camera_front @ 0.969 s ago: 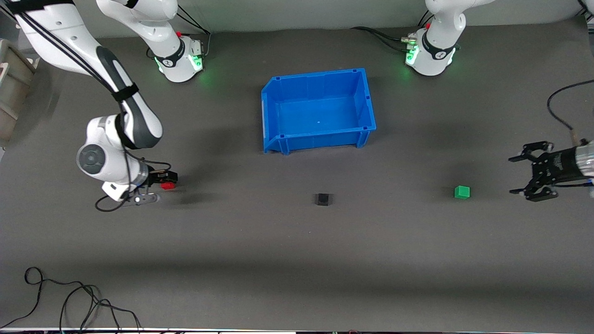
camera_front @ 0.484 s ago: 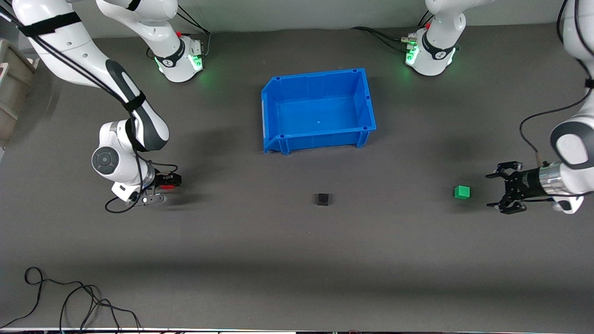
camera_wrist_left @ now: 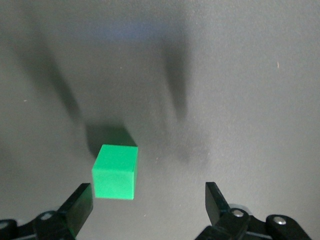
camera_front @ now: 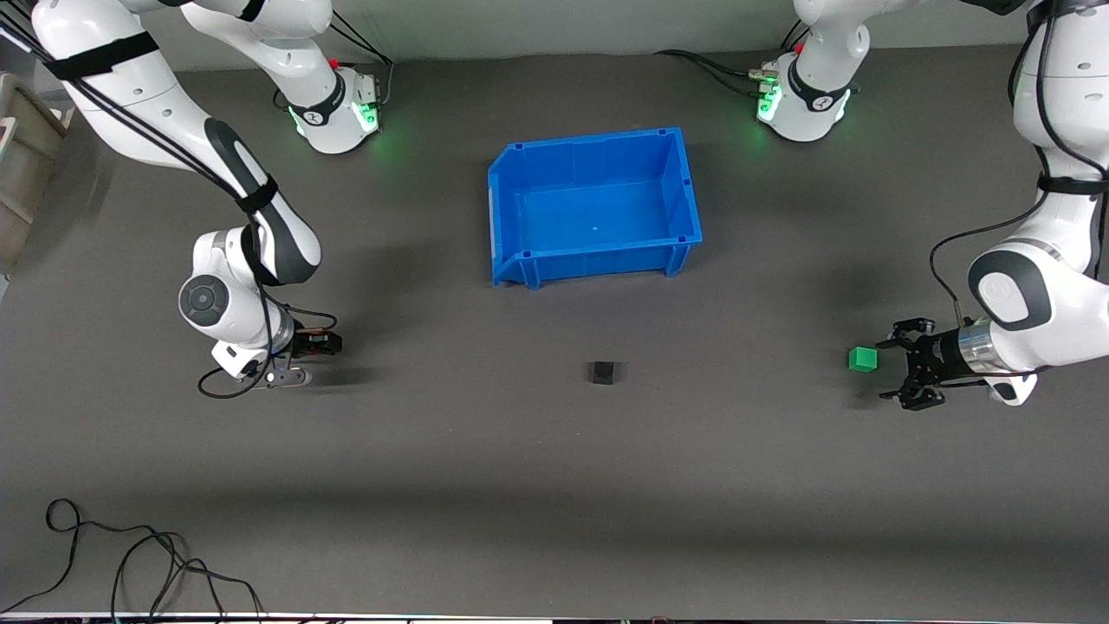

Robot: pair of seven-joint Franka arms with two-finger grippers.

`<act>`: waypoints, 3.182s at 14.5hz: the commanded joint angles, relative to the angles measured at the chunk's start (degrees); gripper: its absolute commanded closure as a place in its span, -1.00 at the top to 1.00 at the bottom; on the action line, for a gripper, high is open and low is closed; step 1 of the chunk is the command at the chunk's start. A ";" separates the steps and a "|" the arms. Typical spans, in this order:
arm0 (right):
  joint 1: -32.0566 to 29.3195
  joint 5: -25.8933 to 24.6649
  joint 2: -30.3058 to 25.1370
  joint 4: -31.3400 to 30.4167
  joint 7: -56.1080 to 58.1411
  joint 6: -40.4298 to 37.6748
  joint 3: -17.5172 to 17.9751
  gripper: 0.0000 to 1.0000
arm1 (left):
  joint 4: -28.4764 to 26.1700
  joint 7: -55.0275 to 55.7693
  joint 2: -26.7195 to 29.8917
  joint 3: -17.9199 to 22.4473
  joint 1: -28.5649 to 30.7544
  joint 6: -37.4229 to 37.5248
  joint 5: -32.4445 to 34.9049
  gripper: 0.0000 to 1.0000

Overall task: Attach green and red cubes to black cube
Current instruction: 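Close both grippers on the red and green cubes and lift them, then carry the red and green cubes to both sides of the black cube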

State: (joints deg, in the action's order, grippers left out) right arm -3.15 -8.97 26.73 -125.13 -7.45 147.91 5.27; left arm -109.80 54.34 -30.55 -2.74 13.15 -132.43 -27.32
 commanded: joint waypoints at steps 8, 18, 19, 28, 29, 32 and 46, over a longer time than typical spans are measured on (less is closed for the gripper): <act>-0.19 0.52 -3.51 0.23 -5.19 -2.77 -0.43 -0.63 | -5.78 -0.72 0.66 0.37 -1.20 -4.68 -1.95 0.47; 15.80 13.59 7.26 35.35 -66.68 -25.74 0.27 -0.63 | -1.83 0.50 2.60 0.37 -1.11 1.99 -1.86 -0.67; 16.33 17.37 9.72 39.22 -71.52 -25.74 0.27 -0.63 | -0.86 1.98 2.69 0.37 -1.46 2.61 -1.86 -0.66; 27.84 23.91 28.89 59.99 -101.07 -24.95 -0.26 -0.62 | 0.99 22.80 1.90 -0.78 -15.68 -5.02 -5.11 -0.66; 29.15 23.91 30.03 61.39 -103.19 -24.86 -0.34 -0.62 | 0.99 24.22 1.81 -0.78 -17.88 -6.16 -5.20 -0.66; 31.97 23.48 32.07 63.43 -107.33 -23.36 -0.43 -0.62 | 0.99 30.02 0.49 -0.78 -24.82 -10.82 -5.20 -0.66; 36.37 20.66 37.25 67.21 -118.41 -20.99 -0.34 -0.55 | 9.08 48.93 -10.32 -0.34 -44.00 -25.42 -4.67 -0.65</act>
State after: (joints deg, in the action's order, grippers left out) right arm 32.18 13.06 62.23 -60.53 -123.41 127.10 5.56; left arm -101.93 101.84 -39.69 -4.27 -28.76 -156.60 -32.00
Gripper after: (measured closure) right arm 0.608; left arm 0.634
